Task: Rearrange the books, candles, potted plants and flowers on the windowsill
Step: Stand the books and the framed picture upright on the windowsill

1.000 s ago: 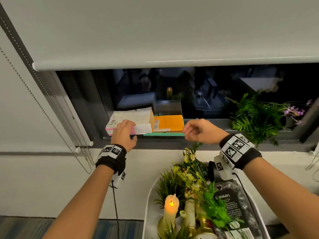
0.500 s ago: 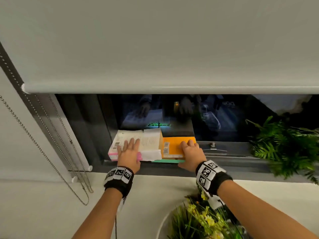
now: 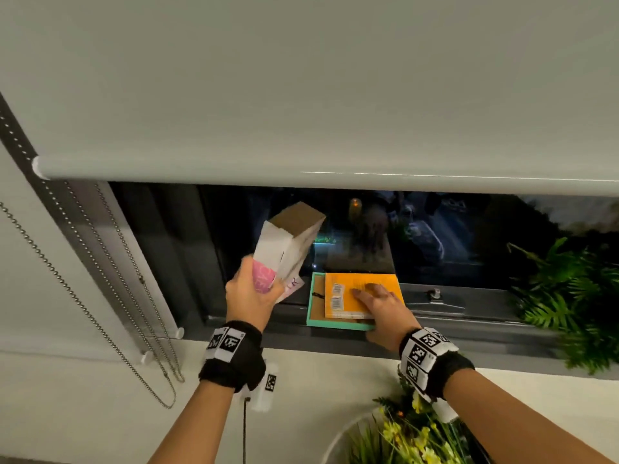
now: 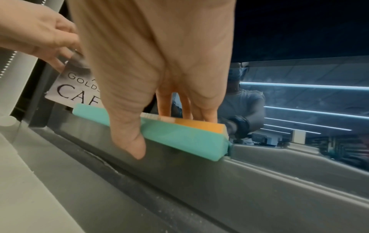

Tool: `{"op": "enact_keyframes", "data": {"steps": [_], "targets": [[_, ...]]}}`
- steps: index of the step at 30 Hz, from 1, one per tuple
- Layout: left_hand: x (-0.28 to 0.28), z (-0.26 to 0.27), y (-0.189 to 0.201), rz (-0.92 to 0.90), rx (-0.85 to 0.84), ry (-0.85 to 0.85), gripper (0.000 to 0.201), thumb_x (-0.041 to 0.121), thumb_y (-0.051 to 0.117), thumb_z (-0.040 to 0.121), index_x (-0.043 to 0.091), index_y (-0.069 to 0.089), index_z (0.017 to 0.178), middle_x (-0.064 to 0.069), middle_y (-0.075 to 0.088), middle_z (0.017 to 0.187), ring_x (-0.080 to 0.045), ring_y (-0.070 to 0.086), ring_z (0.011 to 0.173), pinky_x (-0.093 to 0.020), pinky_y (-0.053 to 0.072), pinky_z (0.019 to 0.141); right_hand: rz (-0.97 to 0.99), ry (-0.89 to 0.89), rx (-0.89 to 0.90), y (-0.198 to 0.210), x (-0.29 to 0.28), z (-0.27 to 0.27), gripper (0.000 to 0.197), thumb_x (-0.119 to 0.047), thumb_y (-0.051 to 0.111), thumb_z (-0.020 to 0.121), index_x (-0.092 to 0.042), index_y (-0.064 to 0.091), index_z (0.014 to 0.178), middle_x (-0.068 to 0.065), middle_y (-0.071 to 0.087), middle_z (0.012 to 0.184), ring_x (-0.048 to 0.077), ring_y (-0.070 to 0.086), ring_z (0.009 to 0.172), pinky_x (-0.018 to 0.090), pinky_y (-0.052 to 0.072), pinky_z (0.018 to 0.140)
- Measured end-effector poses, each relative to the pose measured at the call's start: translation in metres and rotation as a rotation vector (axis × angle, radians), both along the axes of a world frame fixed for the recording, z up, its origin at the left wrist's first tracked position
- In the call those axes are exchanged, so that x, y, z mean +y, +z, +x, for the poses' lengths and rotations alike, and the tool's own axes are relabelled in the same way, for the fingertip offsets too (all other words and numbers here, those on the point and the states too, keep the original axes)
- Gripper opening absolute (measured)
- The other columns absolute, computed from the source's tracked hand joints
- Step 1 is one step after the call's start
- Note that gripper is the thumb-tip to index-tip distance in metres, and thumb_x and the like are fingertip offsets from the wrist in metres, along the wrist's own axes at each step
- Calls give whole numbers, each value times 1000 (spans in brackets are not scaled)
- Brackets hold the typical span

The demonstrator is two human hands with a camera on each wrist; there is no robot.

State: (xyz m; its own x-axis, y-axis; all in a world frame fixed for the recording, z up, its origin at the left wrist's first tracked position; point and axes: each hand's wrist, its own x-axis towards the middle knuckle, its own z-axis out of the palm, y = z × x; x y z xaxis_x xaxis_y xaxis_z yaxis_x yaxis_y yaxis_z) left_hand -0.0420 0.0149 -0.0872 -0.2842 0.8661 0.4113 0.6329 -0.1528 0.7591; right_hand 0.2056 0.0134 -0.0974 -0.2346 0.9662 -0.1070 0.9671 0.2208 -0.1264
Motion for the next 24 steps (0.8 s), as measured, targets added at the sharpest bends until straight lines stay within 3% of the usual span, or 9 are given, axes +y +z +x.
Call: {"op": "enact_keyframes", "data": {"steps": [3, 6, 9, 13, 19, 24], "targets": [[3, -3, -9, -31, -172, 139, 41, 26, 74, 79, 13, 47, 108, -9, 59, 100, -21, 60, 88, -26, 53, 66, 2, 9, 3, 0, 0, 3, 83, -19, 66, 83, -30, 16, 149, 4, 16, 156, 28, 22, 142, 38, 21, 118], [5, -12, -15, -50, -262, 269, 42, 34, 73, 78, 15, 42, 100, -10, 62, 95, -28, 65, 85, -38, 58, 67, -11, 2, 8, -1, -1, 6, 84, -19, 66, 83, -31, 16, 149, 3, 15, 156, 26, 21, 143, 37, 22, 118], [3, -18, -10, -132, -143, 356, 51, 42, 74, 75, 17, 38, 100, -8, 61, 98, -29, 62, 89, -40, 54, 73, -4, 0, 4, -2, -1, 5, 85, -20, 67, 82, -30, 16, 149, 4, 16, 156, 26, 22, 143, 37, 23, 118], [-2, -16, -9, -162, 15, 377, 57, 48, 74, 72, 16, 37, 100, -7, 60, 97, -30, 61, 87, -40, 49, 71, -12, -8, 10, -3, 0, 5, 85, -21, 67, 83, -31, 15, 149, 4, 16, 156, 26, 21, 143, 38, 23, 118], [7, -24, -7, -173, 33, 424, 65, 49, 74, 71, 12, 36, 110, -11, 58, 104, -34, 62, 93, -49, 54, 74, -32, -4, 11, -3, -2, 8, 84, -24, 66, 85, -31, 14, 150, 3, 15, 156, 27, 20, 144, 40, 22, 119], [1, -27, -4, -173, 38, 405, 68, 52, 75, 69, 14, 36, 110, -9, 56, 105, -31, 62, 94, -49, 55, 73, -34, -5, 5, 0, -3, 7, 84, -22, 65, 85, -31, 12, 150, 3, 13, 157, 28, 16, 144, 41, 20, 119]]}}
